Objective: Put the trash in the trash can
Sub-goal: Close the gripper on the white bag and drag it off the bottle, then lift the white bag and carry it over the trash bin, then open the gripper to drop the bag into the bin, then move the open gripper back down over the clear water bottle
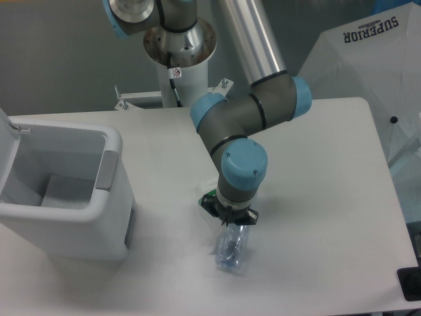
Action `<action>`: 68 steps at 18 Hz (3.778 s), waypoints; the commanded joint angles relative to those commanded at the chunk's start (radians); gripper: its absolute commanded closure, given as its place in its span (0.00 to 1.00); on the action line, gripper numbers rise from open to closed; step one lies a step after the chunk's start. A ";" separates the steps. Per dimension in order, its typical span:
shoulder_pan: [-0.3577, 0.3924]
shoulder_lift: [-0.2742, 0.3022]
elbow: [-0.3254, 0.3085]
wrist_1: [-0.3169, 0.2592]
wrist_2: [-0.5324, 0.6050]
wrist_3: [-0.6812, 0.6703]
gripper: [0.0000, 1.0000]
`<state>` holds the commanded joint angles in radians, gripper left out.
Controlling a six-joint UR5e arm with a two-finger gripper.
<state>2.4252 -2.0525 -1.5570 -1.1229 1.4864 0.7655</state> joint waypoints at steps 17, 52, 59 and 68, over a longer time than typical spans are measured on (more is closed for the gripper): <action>0.011 0.187 0.123 0.009 -0.340 -0.103 1.00; -0.198 0.390 0.107 0.023 -0.630 -0.268 0.04; -0.193 0.385 0.094 0.025 -0.621 -0.264 0.00; 0.047 0.235 0.110 0.083 -0.621 -0.252 0.00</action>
<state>2.4726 -1.8176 -1.4466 -1.0400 0.8652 0.5139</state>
